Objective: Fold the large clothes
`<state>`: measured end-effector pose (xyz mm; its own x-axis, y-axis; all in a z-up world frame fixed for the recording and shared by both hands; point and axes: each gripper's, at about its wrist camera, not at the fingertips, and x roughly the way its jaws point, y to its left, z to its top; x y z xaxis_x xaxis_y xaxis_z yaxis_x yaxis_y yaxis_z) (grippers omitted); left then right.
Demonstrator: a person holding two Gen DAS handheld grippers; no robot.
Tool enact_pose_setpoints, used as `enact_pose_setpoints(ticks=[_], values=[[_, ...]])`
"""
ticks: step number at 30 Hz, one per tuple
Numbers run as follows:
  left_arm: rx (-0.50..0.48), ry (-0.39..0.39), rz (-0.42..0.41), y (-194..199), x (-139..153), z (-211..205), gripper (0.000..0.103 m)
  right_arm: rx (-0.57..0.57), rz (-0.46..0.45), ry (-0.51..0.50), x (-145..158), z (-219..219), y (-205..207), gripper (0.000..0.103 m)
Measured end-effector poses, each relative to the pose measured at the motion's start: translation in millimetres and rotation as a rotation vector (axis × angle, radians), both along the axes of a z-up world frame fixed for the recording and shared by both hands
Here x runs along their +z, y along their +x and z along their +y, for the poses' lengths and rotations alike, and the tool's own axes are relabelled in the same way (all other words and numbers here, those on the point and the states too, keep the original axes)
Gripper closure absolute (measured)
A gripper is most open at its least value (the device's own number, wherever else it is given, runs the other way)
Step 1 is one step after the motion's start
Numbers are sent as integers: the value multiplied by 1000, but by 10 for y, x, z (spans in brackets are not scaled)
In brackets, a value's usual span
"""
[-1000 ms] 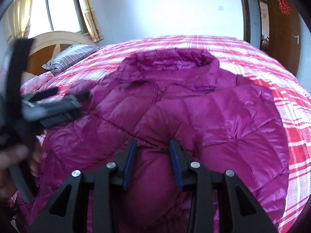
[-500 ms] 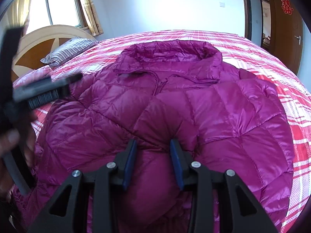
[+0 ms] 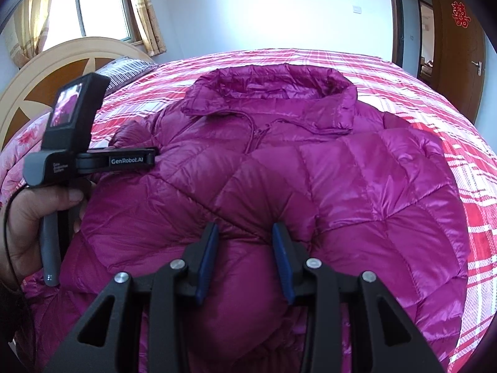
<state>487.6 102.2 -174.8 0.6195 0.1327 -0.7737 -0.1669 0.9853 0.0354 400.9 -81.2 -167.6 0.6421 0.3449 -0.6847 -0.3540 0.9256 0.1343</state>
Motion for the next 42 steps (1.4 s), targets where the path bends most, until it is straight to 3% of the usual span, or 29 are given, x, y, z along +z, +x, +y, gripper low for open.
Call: enact_pose_setpoints(ticks=[3,7,9,12,15,18,24,29,31,35,39,42], values=[[1,-9,-6,-6,-23,-4,1,8,-1,6,131,-41,-5,64],[2,-12,-10,-26,-24,-15,1,7,-92,25,548,-38,-67,64],[3,-14,-11,-25,-17,-11,1,45,-68,24,619,53,6,64],[5,-12,-13,-12,-24,5,1,68,-34,-32,489,179,129,64],[4,-17,-15,-12,-25,16,1,74,52,-48,170,153,209,69],[4,-15,-15,-8,-28,15,1,98,26,-64,-3,123,176,71],[27,18,-38,-196,173,-31,1,90,17,-62,-35,138,177,71],[-103,24,-189,-546,713,-468,1,89,10,-47,-38,116,162,71],[-187,22,-176,-564,772,-685,1,89,8,-46,-34,116,152,71],[-198,62,-122,-452,550,-862,1,90,9,-40,-36,110,164,71],[-186,64,-46,-370,216,-820,1,90,8,-36,-36,105,162,71],[-194,34,-31,-348,159,-784,1,92,9,-33,-35,102,162,71]])
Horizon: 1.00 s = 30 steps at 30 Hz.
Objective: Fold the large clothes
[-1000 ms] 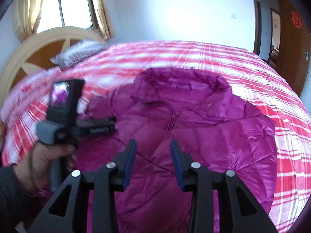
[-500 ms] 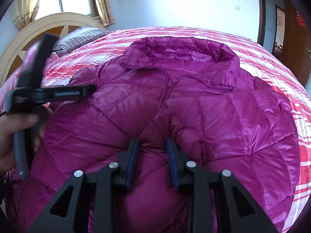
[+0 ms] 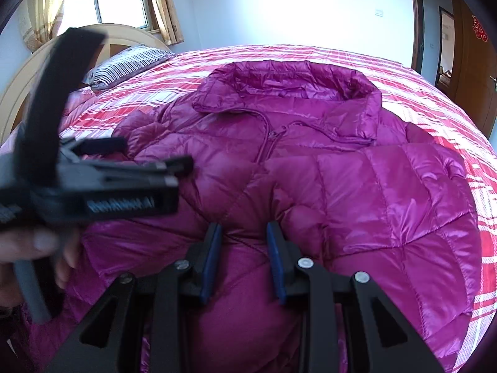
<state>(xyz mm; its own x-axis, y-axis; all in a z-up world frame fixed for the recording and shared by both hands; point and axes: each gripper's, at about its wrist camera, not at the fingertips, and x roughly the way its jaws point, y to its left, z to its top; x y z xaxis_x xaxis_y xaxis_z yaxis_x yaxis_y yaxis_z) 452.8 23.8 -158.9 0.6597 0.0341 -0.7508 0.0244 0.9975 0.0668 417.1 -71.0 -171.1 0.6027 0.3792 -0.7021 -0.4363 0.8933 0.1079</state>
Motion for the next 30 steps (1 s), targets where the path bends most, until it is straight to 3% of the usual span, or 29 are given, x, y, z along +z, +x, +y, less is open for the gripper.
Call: enact_pose_setpoints(ticks=[18,30], values=[[13,-7,12,73,-128,-14,1,31,11,-34,-3,23,30,69],[12,-13,18,83,-127,15,1,27,-36,-129,-18,118,-22,69]])
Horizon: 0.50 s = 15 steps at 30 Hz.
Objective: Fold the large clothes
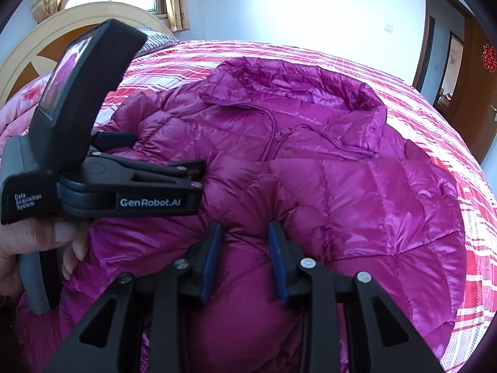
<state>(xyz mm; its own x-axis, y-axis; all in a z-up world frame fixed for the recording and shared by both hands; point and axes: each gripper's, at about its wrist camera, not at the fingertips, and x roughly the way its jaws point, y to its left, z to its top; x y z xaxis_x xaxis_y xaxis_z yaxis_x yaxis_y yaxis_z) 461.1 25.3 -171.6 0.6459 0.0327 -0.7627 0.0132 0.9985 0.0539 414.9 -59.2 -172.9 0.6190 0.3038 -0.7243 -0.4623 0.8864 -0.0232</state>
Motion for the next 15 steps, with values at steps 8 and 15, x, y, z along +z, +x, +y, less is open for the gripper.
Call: enact_pose_setpoints(ticks=[8,15], values=[[1,-3,-3,-5,4,-6,1,24,18,9,29,-21,15,68],[2,-6,-4,-3,8,-4,1,157,99,156,331,-375,288,59]])
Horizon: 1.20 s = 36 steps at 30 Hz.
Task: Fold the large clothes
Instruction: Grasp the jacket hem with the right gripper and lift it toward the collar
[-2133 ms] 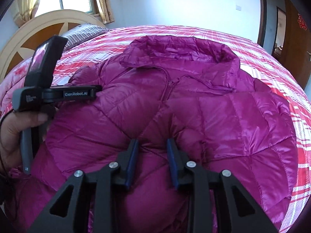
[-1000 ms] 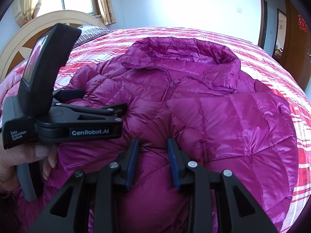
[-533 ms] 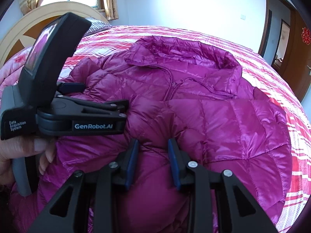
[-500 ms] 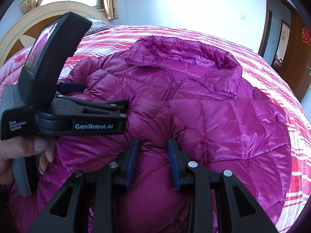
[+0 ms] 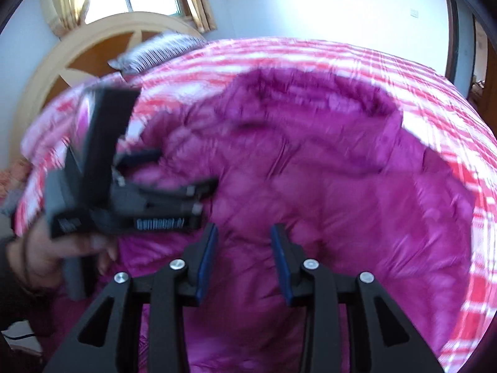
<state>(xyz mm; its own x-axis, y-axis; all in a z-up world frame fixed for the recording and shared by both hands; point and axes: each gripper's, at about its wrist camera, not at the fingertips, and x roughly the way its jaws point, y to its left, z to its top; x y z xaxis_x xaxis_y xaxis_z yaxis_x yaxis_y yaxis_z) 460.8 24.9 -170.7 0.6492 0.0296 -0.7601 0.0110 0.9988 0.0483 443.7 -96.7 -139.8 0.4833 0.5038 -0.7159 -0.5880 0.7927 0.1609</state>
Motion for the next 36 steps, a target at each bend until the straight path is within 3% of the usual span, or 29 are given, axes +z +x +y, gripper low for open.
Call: enact_pose_setpoints(ticks=[2,5,9,15,17,18,20,22,26,30,36], values=[[0,0,-1,3,1,0,1,-2,-31,-9,150,-75,157,48],[0,3,-2,2,1,-5,1,-16,-74,-39,347,-127,511,48],[1,2,-2,-2,-2,-2,1,-41,-147,-177,512,-34,1039,48],[2,1,-1,3,0,-3,1,13,-122,-350,488,105,1708,48],[2,0,-1,-3,0,-4,1,52,-63,-380,393,104,1841,55],[3,2,1,-2,1,-3,1,64,-56,-401,354,124,1862,60],[3,1,1,-1,1,-2,1,100,-59,-459,292,161,1831,83],[3,2,1,-2,0,0,1,114,-101,-494,304,158,1727,88],[4,3,1,0,-1,-2,1,132,-259,-540,349,142,1459,90],[5,5,1,3,1,-8,1,139,-311,-580,106,96,1336,91],[3,-8,-6,-3,27,-4,1,90,-360,-551,-223,-2,1171,92]])
